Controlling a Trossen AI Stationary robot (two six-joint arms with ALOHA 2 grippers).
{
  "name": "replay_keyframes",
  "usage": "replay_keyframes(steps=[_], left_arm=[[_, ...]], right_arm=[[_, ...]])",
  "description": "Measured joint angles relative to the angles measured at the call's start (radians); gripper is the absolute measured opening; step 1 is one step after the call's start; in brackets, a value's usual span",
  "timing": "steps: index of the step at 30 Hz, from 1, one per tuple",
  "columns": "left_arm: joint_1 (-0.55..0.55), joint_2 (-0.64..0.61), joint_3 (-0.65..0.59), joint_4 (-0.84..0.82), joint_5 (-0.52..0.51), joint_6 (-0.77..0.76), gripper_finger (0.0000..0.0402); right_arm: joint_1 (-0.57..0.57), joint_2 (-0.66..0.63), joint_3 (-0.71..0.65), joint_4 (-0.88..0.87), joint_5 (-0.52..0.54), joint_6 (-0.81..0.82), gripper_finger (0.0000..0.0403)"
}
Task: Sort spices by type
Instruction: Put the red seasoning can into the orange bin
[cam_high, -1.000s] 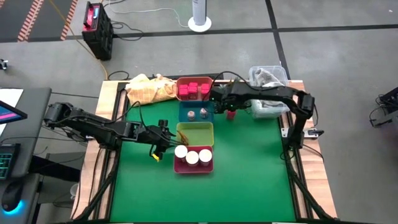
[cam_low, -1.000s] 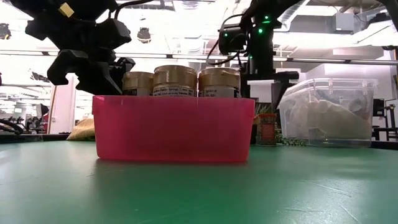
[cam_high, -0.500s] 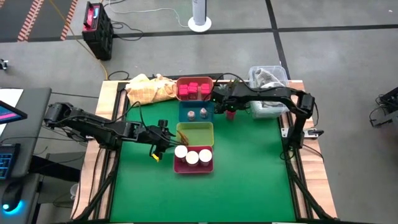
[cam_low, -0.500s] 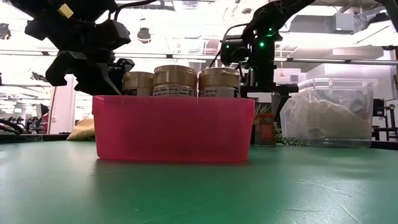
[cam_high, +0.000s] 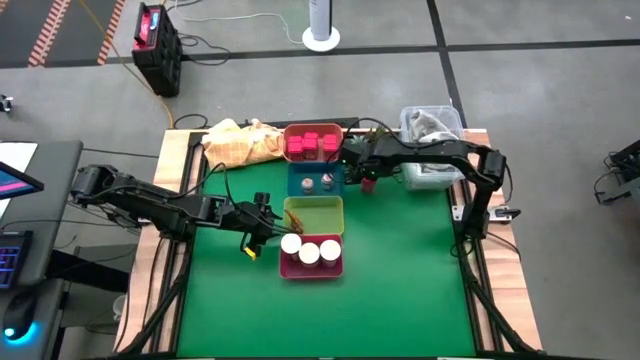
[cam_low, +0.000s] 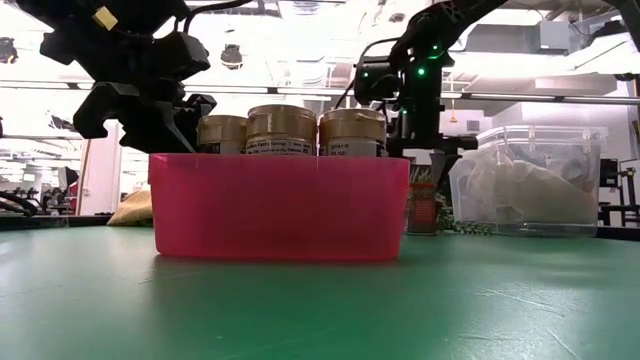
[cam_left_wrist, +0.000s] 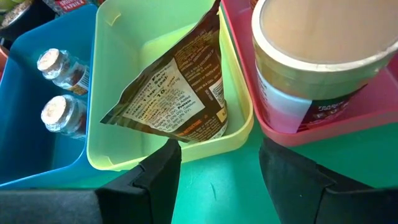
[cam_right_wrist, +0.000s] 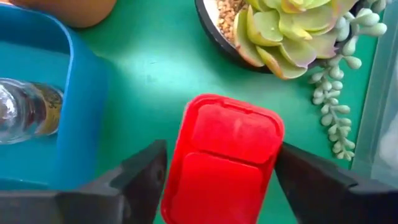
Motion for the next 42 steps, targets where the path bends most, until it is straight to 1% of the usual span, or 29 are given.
replay_keyframes(steps=[4, 6, 11, 18, 23, 29, 34, 36, 40, 42], left_arm=[[0.0, 0.0, 0.0, -0.001, 0.0, 0.0, 0.0206], [0.0, 0.0, 0.0, -0.002, 0.0, 0.0, 0.0206], [0.0, 0.0, 0.0, -0.011, 0.0, 0.001, 0.0206], [0.0, 0.0, 0.0, -0.013, 0.0, 0.003, 0.0206], [0.0, 0.0, 0.0, -0.011, 0.0, 0.004, 0.0206], [0.0, 0.0, 0.0, -0.005, 0.0, 0.004, 0.0206], [0.0, 0.0, 0.0, -0.004, 0.0, 0.012, 0.0206], [0.0, 0.0, 0.0, -0.001, -0.001, 0.016, 0.0206], [0.0, 0.0, 0.0, 0.024, -0.003, 0.032, 0.0206], [0.0, 0.0, 0.0, 0.04, -0.021, 0.047, 0.0206]], right_arm=[[0.0, 0.0, 0.0, 0.002, -0.002, -0.009, 0.0252], [0.0, 0.0, 0.0, 0.001, -0.004, -0.011, 0.0242], [0.004, -0.003, 0.0, 0.001, -0.06, -0.035, 0.0242], [0.028, -0.01, 0.011, -0.04, -0.086, -0.039, 0.0244], [0.047, -0.01, 0.087, -0.084, -0.092, -0.062, 0.0243], [0.058, -0.011, 0.229, -0.134, -0.075, -0.096, 0.0243], [0.058, -0.011, 0.343, -0.137, -0.008, -0.179, 0.0243], [0.059, -0.011, 0.368, -0.109, 0.026, -0.245, 0.0243], [0.054, -0.011, 0.375, 0.039, 0.073, -0.423, 0.0243], [0.047, -0.001, 0.375, 0.112, 0.099, -0.531, 0.0243]])
